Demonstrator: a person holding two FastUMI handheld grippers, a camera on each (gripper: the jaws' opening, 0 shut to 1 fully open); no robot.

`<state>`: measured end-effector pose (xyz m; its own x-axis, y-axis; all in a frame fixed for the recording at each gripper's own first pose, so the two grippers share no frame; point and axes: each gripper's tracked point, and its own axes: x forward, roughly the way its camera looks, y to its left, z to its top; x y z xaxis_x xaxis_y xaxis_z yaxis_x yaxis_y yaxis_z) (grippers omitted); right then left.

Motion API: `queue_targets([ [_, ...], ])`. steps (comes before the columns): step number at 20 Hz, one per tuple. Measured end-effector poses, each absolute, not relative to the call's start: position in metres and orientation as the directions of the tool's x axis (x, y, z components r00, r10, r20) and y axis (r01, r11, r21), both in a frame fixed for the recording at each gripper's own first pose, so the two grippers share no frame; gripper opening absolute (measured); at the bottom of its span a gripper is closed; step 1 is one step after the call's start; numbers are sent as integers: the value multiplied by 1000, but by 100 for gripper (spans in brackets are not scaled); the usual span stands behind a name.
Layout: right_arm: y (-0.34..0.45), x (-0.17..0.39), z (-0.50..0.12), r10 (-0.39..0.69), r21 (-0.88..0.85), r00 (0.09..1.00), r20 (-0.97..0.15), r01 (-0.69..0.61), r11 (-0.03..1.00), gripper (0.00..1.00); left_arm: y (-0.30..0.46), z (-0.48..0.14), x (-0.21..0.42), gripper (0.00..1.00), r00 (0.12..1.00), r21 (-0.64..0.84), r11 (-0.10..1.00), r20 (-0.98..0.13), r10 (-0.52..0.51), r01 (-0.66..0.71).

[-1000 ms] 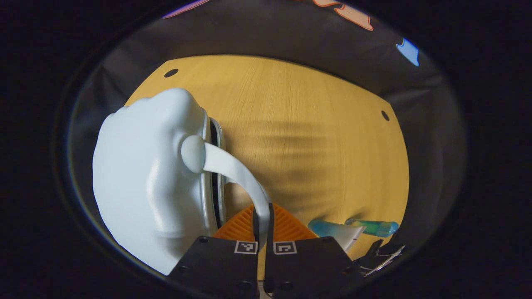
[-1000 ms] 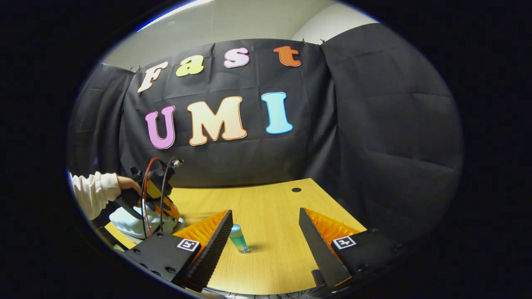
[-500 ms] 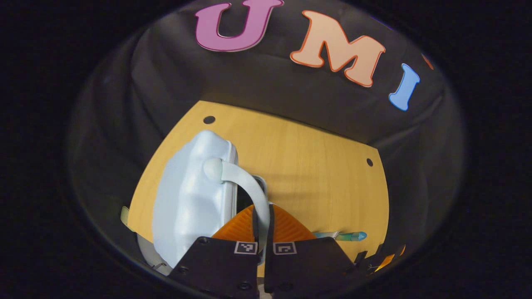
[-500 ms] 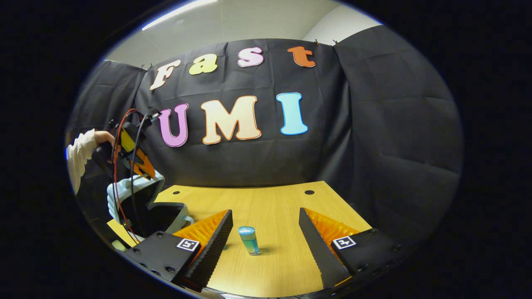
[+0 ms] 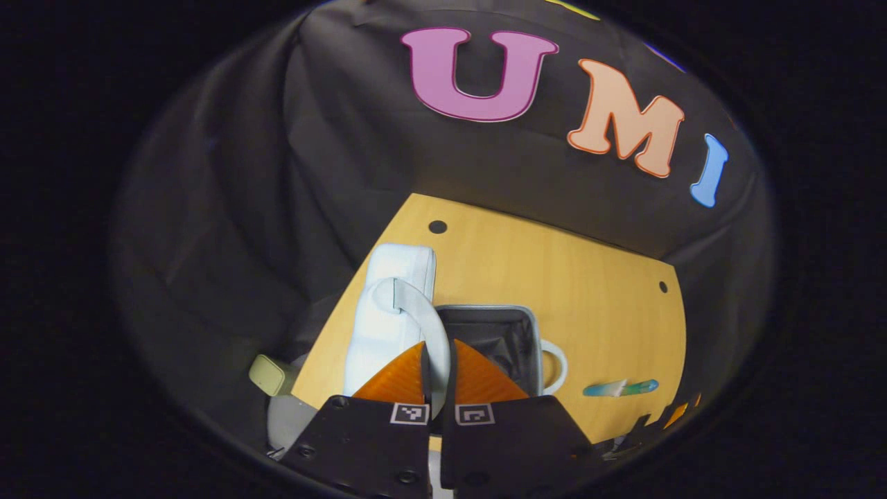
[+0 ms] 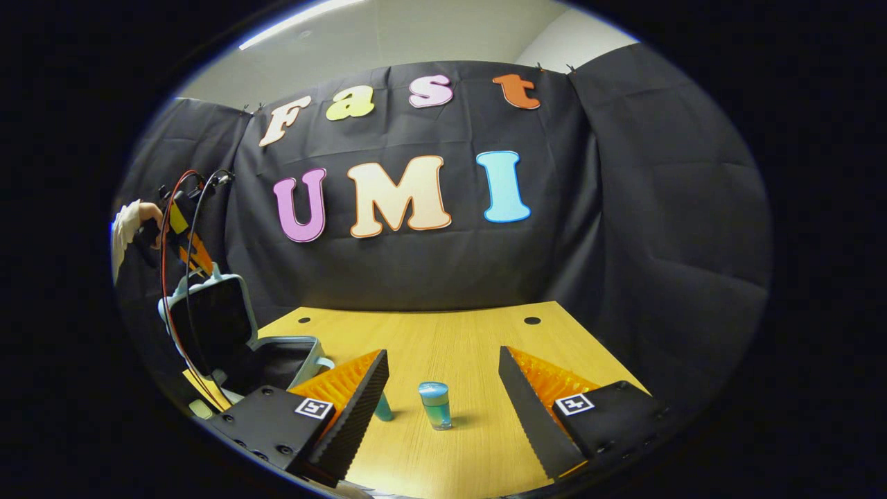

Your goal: First open the suitcase, pack the skin care products into it, and then close the suitcase.

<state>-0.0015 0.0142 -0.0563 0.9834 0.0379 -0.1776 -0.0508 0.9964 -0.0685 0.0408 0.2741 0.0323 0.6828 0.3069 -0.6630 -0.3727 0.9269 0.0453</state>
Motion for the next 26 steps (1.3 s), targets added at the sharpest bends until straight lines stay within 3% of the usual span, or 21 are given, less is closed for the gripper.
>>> queue_targets([
  [6,24,1,-61,37,-44,984,-176,-45,998,100,377,19,6,0,589,230,838,-621,518,-494],
  [8,29,6,-63,42,-39,982,-186,-51,998,100,400,9,-3,0,573,225,804,-599,560,-550],
  [14,40,16,-57,57,-36,982,-178,-64,997,100,435,-50,-19,0,515,240,775,-629,583,-585],
  [20,52,15,-65,73,-31,976,-203,-81,996,100,450,-127,-30,0,372,208,724,-746,552,-658],
  [26,56,17,-68,81,-28,974,-212,-89,996,100,445,-179,-40,0,382,79,715,-802,460,-695],
])
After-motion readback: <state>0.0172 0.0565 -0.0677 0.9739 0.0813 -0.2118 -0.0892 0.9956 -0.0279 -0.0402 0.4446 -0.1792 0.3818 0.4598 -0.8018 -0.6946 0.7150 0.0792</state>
